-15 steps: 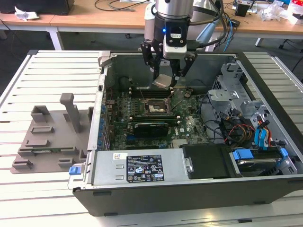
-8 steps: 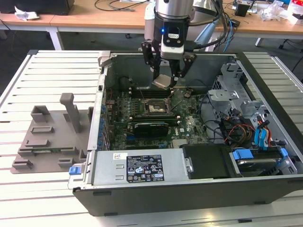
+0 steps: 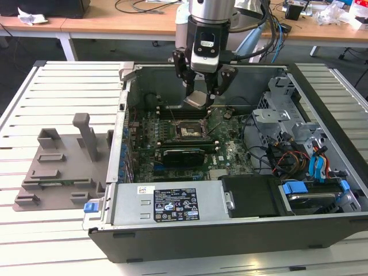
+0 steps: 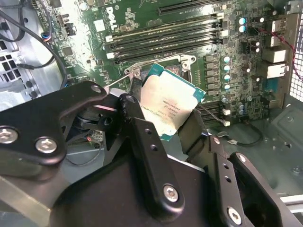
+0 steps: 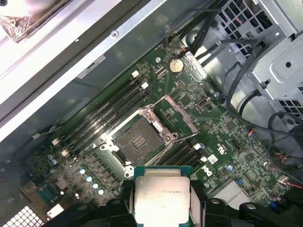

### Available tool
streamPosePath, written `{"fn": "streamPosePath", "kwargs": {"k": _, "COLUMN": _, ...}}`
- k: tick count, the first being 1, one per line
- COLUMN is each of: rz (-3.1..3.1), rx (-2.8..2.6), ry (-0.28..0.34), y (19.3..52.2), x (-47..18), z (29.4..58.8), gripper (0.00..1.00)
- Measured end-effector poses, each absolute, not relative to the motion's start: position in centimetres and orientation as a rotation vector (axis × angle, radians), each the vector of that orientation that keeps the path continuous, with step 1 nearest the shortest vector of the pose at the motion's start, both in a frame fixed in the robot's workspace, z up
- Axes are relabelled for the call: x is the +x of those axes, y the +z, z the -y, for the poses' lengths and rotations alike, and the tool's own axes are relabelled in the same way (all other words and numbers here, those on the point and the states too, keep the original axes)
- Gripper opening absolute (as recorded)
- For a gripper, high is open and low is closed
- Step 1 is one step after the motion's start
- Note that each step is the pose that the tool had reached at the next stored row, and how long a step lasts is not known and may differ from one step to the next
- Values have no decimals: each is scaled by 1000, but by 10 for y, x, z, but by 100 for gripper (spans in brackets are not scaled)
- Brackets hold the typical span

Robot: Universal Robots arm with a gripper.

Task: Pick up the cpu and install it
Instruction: 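Place the cpu into insertion slot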

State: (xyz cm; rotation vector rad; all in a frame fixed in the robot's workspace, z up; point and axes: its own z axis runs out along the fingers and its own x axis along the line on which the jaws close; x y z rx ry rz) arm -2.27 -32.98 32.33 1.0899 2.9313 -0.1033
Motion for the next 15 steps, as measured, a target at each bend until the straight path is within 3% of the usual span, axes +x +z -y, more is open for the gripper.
{"fn": "streamPosePath", "kwargs": {"k": 15, "rz": -2865, "rx": 1262, "ry": -107, "y": 322, "x": -23, "z": 330, "gripper": 55}}
